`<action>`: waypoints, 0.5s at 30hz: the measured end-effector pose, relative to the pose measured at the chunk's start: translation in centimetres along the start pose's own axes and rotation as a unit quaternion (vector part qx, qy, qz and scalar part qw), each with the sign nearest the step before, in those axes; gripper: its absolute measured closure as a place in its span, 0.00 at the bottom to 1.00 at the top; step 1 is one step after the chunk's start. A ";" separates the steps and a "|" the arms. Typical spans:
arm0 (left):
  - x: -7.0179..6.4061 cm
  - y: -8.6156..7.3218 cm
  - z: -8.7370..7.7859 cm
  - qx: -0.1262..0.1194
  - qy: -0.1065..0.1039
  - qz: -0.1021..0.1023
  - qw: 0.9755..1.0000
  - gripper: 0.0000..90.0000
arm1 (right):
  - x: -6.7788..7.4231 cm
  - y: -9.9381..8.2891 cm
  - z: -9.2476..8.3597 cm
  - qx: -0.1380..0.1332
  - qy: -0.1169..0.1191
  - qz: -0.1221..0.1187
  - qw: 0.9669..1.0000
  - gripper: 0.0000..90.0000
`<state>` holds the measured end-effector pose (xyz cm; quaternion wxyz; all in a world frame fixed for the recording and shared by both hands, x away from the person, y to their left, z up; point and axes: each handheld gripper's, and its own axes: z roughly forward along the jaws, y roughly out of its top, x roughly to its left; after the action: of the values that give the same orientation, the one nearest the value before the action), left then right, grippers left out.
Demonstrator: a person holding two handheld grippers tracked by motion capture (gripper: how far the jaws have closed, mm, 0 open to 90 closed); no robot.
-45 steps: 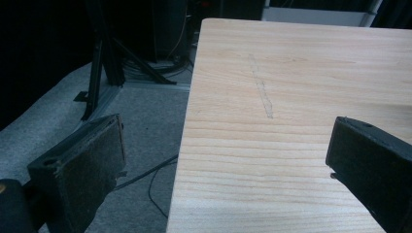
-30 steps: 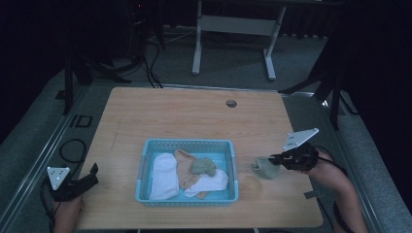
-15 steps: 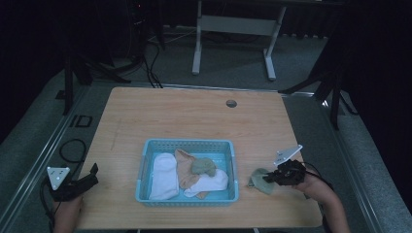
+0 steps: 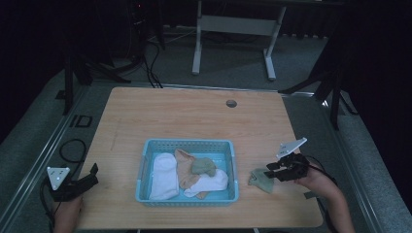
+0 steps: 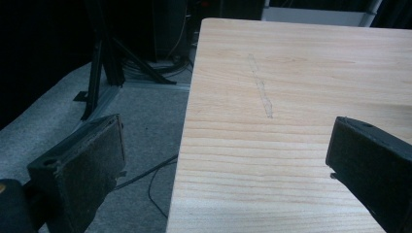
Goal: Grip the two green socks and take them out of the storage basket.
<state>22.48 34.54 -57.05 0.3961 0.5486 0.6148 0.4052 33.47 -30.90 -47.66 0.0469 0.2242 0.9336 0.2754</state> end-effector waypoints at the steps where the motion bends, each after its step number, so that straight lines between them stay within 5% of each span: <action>1: 0.0 0.0 0.0 0.000 0.000 0.000 1.000 0.00 | 0.1 0.3 -0.1 -0.001 0.001 -0.002 1.000 0.68; 15: 0.0 0.0 0.0 0.000 0.000 0.000 1.000 0.00 | 1.4 5.3 -0.3 -0.013 0.015 -0.048 0.999 0.64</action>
<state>22.48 34.55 -57.05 0.3963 0.5487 0.6148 0.4049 34.22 -26.43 -44.50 0.0492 0.1743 0.9402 0.2884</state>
